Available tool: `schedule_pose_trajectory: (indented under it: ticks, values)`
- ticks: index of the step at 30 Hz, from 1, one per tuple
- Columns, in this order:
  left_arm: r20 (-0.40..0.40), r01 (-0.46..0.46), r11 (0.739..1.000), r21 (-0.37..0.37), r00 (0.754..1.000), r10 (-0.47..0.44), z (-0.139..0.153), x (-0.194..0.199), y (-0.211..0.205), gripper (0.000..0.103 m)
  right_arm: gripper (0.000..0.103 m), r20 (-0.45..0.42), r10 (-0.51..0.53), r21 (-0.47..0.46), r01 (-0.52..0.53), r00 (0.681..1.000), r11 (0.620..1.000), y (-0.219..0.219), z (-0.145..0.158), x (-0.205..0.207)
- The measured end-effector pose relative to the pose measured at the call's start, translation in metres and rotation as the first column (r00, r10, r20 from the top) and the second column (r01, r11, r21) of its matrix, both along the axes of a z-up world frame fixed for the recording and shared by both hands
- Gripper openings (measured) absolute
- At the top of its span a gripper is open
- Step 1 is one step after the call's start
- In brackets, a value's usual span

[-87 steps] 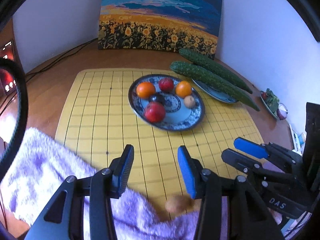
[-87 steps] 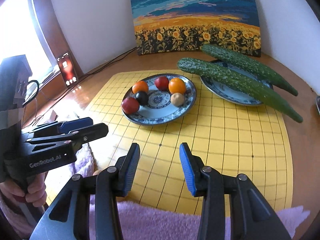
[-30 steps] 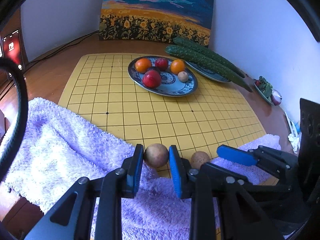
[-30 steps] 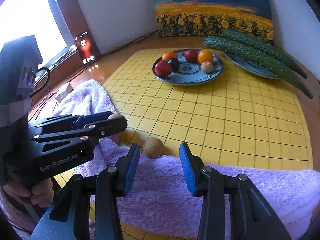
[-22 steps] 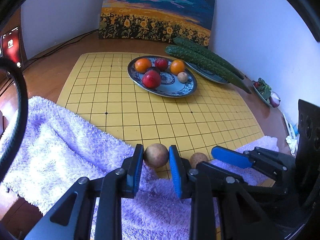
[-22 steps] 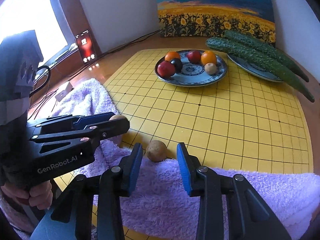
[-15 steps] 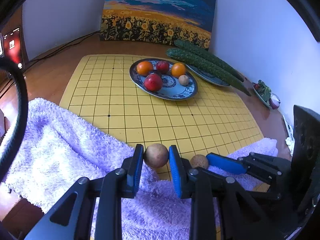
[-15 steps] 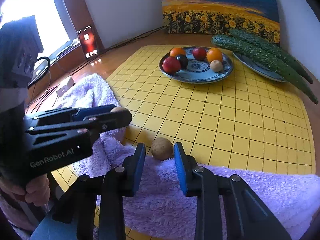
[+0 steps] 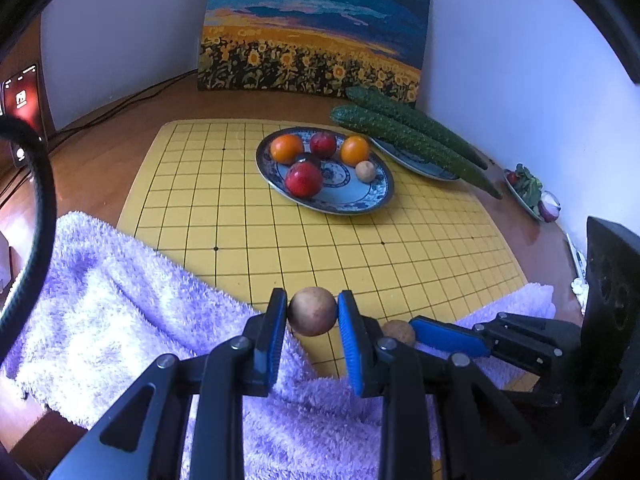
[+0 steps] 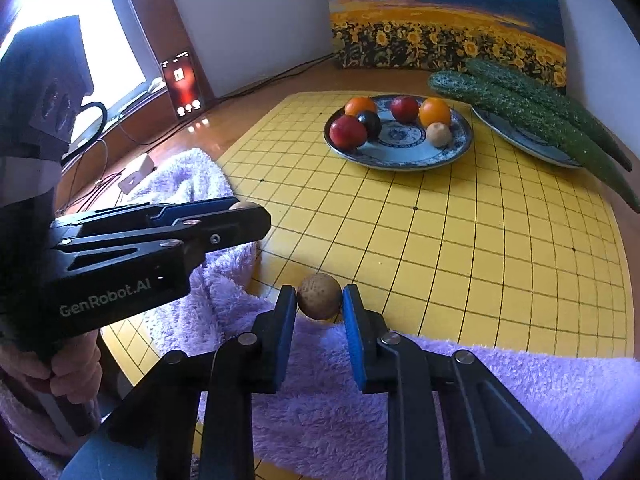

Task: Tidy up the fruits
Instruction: 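Carry the potato with the left tool onto the plate while the right tool places its potato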

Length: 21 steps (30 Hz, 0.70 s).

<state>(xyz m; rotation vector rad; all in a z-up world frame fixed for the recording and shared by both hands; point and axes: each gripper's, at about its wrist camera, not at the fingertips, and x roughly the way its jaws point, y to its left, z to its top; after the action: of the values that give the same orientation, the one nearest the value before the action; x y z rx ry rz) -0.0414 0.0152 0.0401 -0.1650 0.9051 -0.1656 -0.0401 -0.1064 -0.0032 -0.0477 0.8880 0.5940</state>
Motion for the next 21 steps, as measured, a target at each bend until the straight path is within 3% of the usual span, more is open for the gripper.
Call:
schedule_pose_trajectory:
  ticks: [11,21]
  values:
    - [0.028,-0.017,1.000,0.009,0.999,0.017,0.014,0.025,0.010,0.027,0.025,0.009,-0.025,0.020,0.025,1.000,0.999,-0.008,0.011,0.019]
    - [0.037,-0.028,1.000,0.009,0.999,0.028,0.026,0.072,0.017,0.027,0.025,0.020,-0.057,0.028,0.056,0.998,0.998,-0.017,0.026,0.049]
